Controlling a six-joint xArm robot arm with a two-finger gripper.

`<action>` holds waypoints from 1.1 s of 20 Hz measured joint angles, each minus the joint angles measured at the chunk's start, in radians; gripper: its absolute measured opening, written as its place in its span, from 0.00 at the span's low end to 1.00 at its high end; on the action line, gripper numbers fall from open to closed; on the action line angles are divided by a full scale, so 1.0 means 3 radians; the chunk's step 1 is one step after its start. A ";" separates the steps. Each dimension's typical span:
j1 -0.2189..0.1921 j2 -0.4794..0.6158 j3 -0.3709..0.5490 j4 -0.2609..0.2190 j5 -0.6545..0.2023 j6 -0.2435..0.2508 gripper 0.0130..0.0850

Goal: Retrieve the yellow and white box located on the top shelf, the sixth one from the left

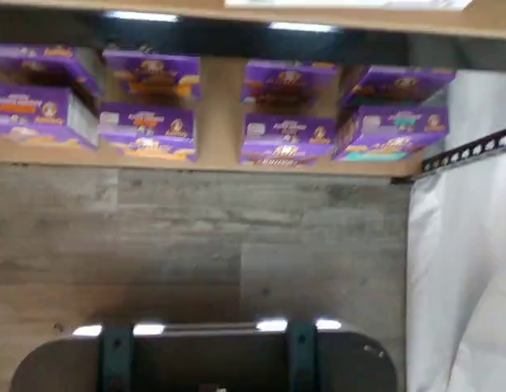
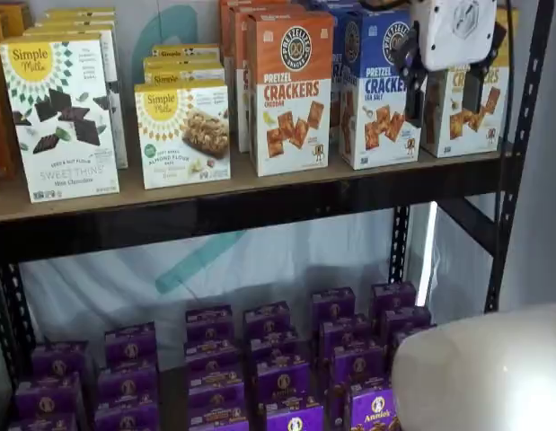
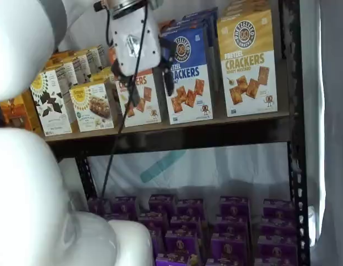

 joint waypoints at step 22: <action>-0.1563 0.0807 -0.0558 0.0459 -0.1002 -0.1389 1.00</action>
